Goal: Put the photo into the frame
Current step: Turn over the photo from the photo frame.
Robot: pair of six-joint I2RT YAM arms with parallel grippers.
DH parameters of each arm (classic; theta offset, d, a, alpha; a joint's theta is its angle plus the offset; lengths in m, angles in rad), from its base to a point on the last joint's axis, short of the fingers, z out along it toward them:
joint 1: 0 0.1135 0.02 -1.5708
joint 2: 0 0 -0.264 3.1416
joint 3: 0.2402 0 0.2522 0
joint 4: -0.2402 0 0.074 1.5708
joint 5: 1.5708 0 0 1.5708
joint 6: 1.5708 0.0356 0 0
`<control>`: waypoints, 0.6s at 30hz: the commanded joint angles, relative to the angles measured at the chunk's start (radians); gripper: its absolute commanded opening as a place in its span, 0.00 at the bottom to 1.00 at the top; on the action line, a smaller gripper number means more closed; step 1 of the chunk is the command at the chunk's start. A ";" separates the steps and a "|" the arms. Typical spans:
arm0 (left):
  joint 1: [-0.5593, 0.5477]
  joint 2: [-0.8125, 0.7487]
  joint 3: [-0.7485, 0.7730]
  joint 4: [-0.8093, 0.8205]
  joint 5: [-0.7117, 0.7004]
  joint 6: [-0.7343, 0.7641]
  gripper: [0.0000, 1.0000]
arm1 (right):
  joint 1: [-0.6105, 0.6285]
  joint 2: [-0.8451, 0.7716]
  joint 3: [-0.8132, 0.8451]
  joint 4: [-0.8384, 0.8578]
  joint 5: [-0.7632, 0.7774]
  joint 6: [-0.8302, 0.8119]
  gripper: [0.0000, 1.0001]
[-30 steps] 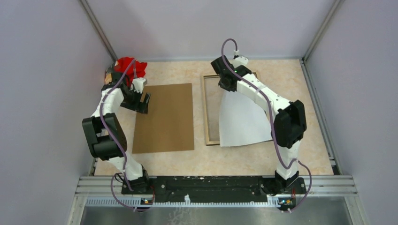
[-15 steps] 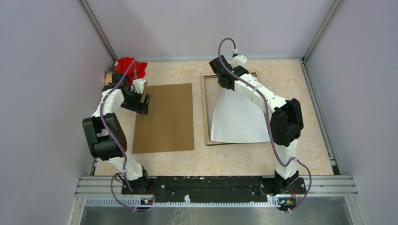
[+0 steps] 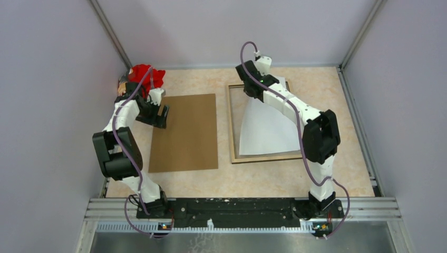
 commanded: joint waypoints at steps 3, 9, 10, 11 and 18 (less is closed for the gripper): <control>-0.003 -0.009 0.003 0.023 0.003 -0.003 0.91 | -0.015 0.018 -0.004 -0.008 0.021 0.021 0.00; -0.002 -0.009 0.000 0.022 0.007 -0.002 0.91 | -0.015 0.021 -0.001 -0.074 0.047 0.127 0.00; -0.003 -0.009 0.001 0.022 0.006 -0.002 0.91 | -0.016 0.023 0.002 -0.084 0.051 0.141 0.00; -0.003 -0.010 0.000 0.022 0.006 -0.002 0.91 | -0.017 0.024 0.004 -0.091 0.051 0.148 0.00; -0.002 -0.012 -0.006 0.025 0.006 0.000 0.90 | -0.026 0.055 0.055 -0.179 0.066 0.181 0.00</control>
